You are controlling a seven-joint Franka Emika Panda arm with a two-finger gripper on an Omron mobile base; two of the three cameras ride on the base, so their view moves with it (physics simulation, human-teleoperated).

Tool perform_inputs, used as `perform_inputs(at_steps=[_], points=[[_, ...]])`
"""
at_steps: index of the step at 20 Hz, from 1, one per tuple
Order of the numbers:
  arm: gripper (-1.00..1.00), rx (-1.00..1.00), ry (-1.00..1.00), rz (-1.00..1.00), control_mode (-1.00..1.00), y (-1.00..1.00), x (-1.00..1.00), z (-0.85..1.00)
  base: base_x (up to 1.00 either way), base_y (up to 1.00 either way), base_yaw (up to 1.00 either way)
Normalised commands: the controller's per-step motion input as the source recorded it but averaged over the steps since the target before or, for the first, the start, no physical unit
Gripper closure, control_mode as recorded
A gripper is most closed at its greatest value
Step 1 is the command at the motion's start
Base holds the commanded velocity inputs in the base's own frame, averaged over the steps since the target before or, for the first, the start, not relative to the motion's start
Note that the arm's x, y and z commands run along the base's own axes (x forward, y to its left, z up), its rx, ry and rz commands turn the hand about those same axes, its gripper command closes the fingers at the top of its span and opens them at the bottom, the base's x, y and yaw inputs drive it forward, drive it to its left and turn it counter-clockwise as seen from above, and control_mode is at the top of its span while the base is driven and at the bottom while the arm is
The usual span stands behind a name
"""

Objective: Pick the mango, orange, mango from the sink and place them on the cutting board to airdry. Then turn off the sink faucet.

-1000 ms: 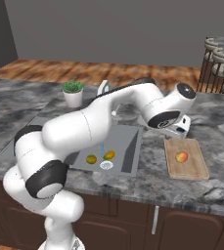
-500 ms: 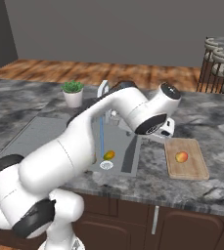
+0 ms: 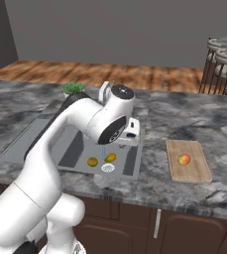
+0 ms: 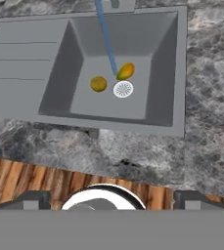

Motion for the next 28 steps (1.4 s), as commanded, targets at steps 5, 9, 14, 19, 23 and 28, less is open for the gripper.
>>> perform_inputs(at_steps=[5,9,14,19,23,28], points=[[-1.0,-0.06,-0.18,0.08,-1.0,0.48,-0.12,0.24,0.0,0.0,0.0],[-1.0,-0.02,-0.06,0.04,-1.0,0.33,0.0,0.18,0.0,0.0,0.0],[-1.0,0.0,0.0,0.0,-1.0,0.13,0.16,0.01,0.0,0.0,0.0],[-1.0,0.0,0.0,-0.05,-1.0,0.1,0.22,0.0,0.0,0.0,0.0],[-1.0,0.0,0.0,-0.12,-1.0,0.0,0.21,0.0,0.0,0.0,0.0],[-1.0,0.0,0.0,-0.13,-1.0,0.0,0.07,-0.02,0.0,0.0,0.0]])
